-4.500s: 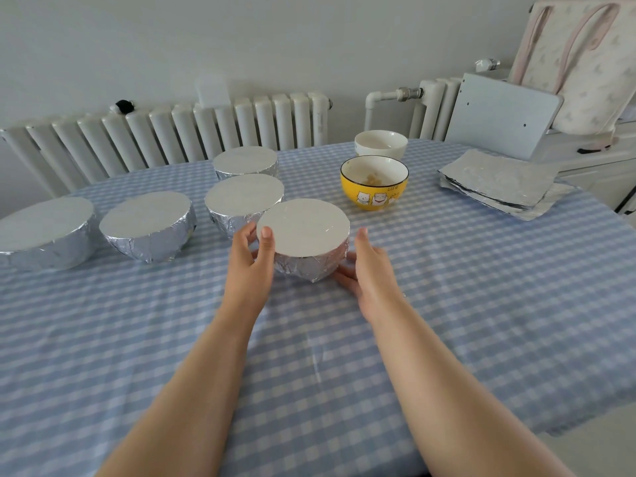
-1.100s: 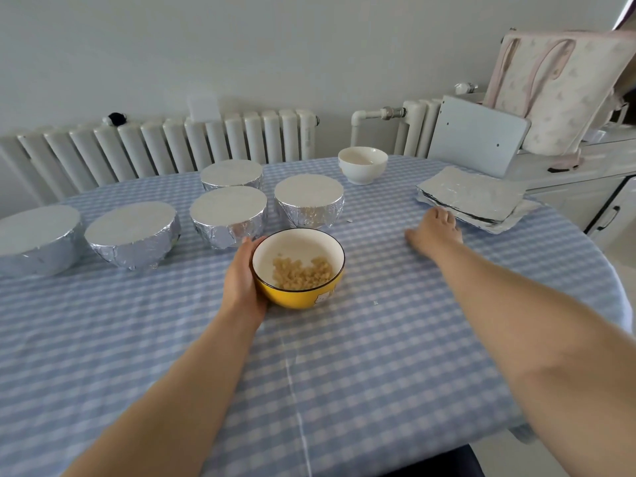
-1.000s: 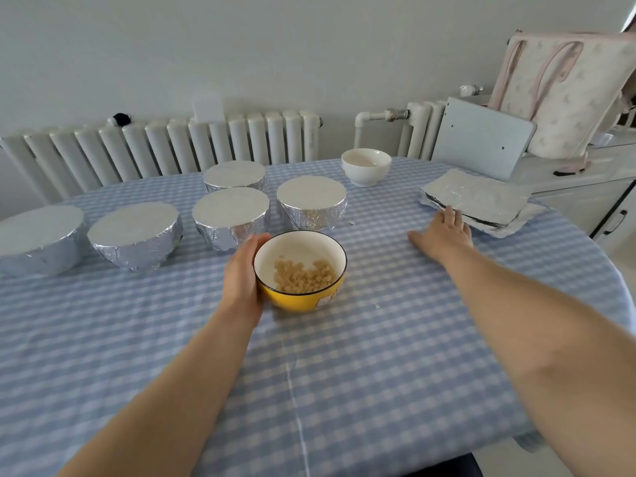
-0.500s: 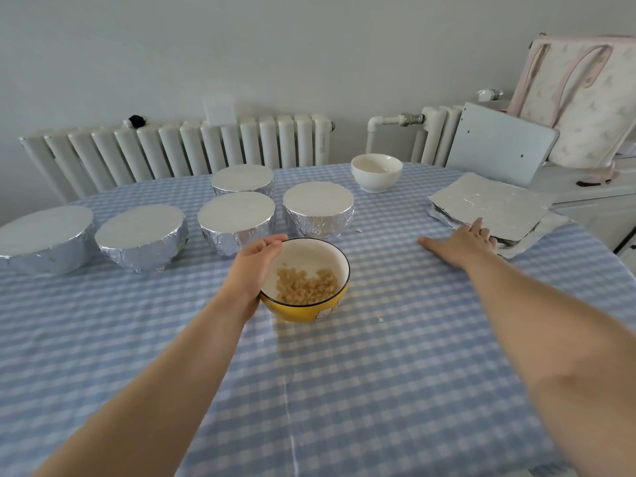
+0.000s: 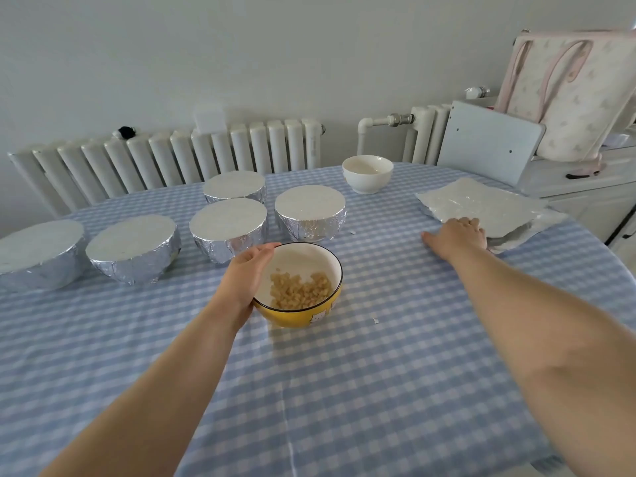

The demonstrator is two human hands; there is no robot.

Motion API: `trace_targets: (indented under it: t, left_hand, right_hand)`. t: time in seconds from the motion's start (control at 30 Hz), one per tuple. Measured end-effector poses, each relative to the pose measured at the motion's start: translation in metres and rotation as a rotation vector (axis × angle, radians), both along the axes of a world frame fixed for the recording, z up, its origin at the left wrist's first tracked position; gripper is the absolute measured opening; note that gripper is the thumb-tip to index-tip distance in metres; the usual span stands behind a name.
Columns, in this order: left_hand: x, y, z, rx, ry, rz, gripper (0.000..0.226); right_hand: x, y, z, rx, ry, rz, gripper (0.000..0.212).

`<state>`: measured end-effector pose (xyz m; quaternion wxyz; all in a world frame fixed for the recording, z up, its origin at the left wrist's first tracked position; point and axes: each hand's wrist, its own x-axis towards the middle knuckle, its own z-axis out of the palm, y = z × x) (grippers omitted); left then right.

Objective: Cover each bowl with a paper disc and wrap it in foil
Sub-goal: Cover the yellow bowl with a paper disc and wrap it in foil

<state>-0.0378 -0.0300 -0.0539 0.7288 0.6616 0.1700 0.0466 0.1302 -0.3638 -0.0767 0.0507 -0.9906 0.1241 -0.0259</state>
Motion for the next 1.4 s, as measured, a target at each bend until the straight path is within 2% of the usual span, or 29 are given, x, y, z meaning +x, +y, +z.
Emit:
trace_targets:
  t: [0.1, 0.17, 0.23, 0.33, 0.4, 0.43, 0.5, 0.57, 0.6, 0.7, 0.83, 0.9, 0.97, 1.0, 1.03, 1.1, 1.2, 1.27, 1.33, 1.4]
  left_hand:
    - [-0.001, -0.002, 0.000, 0.005, -0.004, -0.005, 0.025]
    - [-0.002, -0.001, 0.001, 0.010, -0.003, -0.003, 0.026]
    - [-0.004, -0.001, 0.001, 0.014, -0.001, 0.004, 0.027]
    - [-0.005, -0.002, 0.003, 0.022, -0.008, 0.012, 0.030]
    - [-0.004, -0.002, 0.002, 0.026, -0.013, 0.022, 0.029]
    - [-0.003, -0.002, 0.003, 0.024, -0.014, 0.024, 0.029]
    - [-0.003, -0.004, 0.003, 0.020, -0.014, 0.019, 0.029]
    - [-0.003, -0.004, 0.003, 0.023, -0.014, 0.028, 0.029]
    - [-0.004, -0.004, 0.003, 0.031, -0.013, 0.041, 0.028]
    - [-0.003, -0.002, 0.004, 0.108, -0.011, 0.076, 0.028]
    - [-0.007, 0.001, 0.005, 0.216, -0.051, 0.111, 0.031]
    - [-0.009, 0.006, 0.004, 0.213, -0.080, 0.092, 0.031]
    - [-0.012, 0.010, 0.005, 0.149, -0.109, 0.078, 0.037]
    - [-0.013, 0.014, 0.006, 0.088, -0.114, 0.074, 0.044]
    - [-0.014, 0.018, 0.008, 0.019, -0.113, 0.072, 0.052]
    - [-0.018, 0.027, 0.012, -0.119, -0.095, 0.048, 0.062]
    - [-0.022, 0.037, 0.015, -0.240, -0.069, -0.030, 0.063]
    - [-0.027, 0.041, 0.014, -0.189, -0.063, -0.144, 0.053]
    - [-0.030, 0.048, 0.011, -0.142, -0.065, -0.193, 0.059]
    - [-0.030, 0.051, 0.010, -0.103, -0.026, -0.111, 0.072]
  right_hand:
    - [-0.005, 0.003, -0.004, -0.110, -0.141, 0.028, 0.049]
    - [-0.009, 0.004, -0.006, -0.176, -0.145, 0.053, 0.043]
    - [-0.011, 0.005, -0.008, -0.152, -0.127, 0.050, 0.046]
    - [-0.010, 0.004, -0.007, 0.071, -0.059, 0.003, 0.064]
    - [-0.010, 0.003, 0.000, 0.042, -0.037, 0.042, 0.072]
    - [-0.012, 0.003, 0.005, -0.019, -0.034, 0.089, 0.069]
    - [-0.015, 0.005, 0.011, -0.130, -0.027, 0.183, 0.046]
    - [-0.020, 0.011, 0.017, -0.177, -0.028, 0.198, 0.028]
    - [-0.023, 0.016, 0.019, -0.166, -0.043, 0.186, 0.025]
    - [-0.042, 0.034, 0.029, -0.059, -0.163, 0.195, 0.028]
    - [-0.087, 0.065, 0.053, -0.007, -0.388, 0.310, 0.030]
    - [-0.114, 0.085, 0.064, 0.033, -0.520, 0.437, 0.027]
    - [-0.144, 0.105, 0.073, 0.046, -0.671, 0.668, 0.020]
    - [-0.157, 0.115, 0.074, 0.003, -0.721, 0.785, 0.023]
    - [-0.168, 0.124, 0.074, -0.046, -0.689, 0.884, 0.030]
    - [-0.186, 0.140, 0.069, -0.118, -0.492, 0.999, 0.040]
    - [-0.199, 0.151, 0.051, -0.179, -0.348, 1.111, 0.043]
    - [-0.203, 0.155, 0.042, -0.154, -0.382, 1.160, 0.037]
    - [-0.204, 0.159, 0.037, -0.139, -0.443, 1.198, 0.026]
    - [-0.214, 0.164, 0.045, -0.139, -0.356, 1.191, 0.049]
